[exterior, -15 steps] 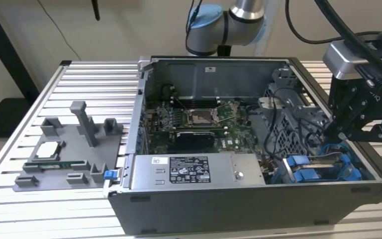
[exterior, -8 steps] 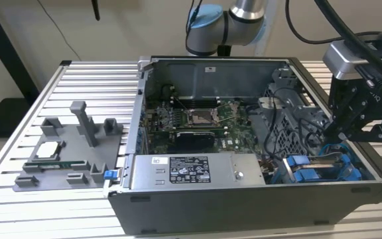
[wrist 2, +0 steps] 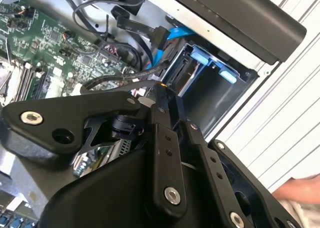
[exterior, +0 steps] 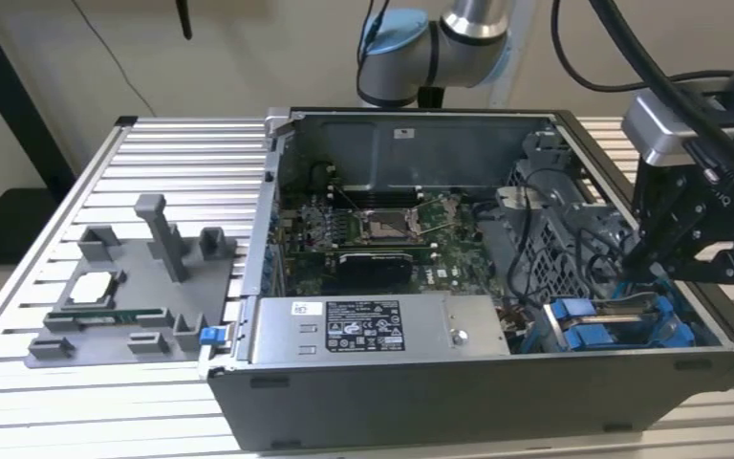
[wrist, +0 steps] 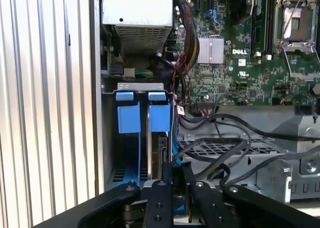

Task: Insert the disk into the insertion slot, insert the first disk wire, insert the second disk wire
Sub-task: 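Insert the first disk wire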

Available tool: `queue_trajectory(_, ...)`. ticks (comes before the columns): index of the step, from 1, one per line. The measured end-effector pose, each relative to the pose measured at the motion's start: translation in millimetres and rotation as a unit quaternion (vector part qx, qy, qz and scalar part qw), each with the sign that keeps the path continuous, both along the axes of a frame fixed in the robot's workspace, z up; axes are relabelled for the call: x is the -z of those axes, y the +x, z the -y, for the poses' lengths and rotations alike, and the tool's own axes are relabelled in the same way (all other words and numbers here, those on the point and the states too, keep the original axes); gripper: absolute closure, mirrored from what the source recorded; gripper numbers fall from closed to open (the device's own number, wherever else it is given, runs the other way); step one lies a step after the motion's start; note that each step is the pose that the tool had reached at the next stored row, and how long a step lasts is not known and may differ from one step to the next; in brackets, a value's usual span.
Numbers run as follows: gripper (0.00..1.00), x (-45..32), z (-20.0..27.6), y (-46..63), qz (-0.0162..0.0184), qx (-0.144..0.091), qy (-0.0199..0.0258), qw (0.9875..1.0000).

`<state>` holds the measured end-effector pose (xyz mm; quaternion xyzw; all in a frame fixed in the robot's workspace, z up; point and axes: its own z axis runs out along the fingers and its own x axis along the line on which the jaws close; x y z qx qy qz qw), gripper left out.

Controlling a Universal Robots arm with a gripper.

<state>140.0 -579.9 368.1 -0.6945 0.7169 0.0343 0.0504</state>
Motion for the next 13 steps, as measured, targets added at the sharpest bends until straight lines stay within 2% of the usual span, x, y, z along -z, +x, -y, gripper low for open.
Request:
queue_trajectory(3, 1.00, 3.8, 0.1, 1.6, -0.0017, 0.002, 0.0002, 1.0000)
queue_trajectory(4, 1.00, 4.7, 0.1, 3.2, -0.0034, 0.003, 0.0001, 1.0000)
queue_trajectory(6, 1.00, 5.6, 0.1, 7.6, -0.0089, 0.003, -0.0008, 1.0000)
queue_trajectory(8, 1.00, 6.4, 0.1, 12.6, -0.0164, 0.003, -0.0019, 0.9999)
queue_trajectory(11, 1.00, 7.0, 0.1, 21.6, -0.0336, 0.003, -0.0038, 0.9994)
queue_trajectory(12, 1.00, 7.4, 0.1, 23.5, -0.0380, 0.003, -0.0039, 0.9993)
queue_trajectory(13, 1.00, 8.7, 0.0, 24.4, -0.0402, 0.003, -0.0038, 0.9992)
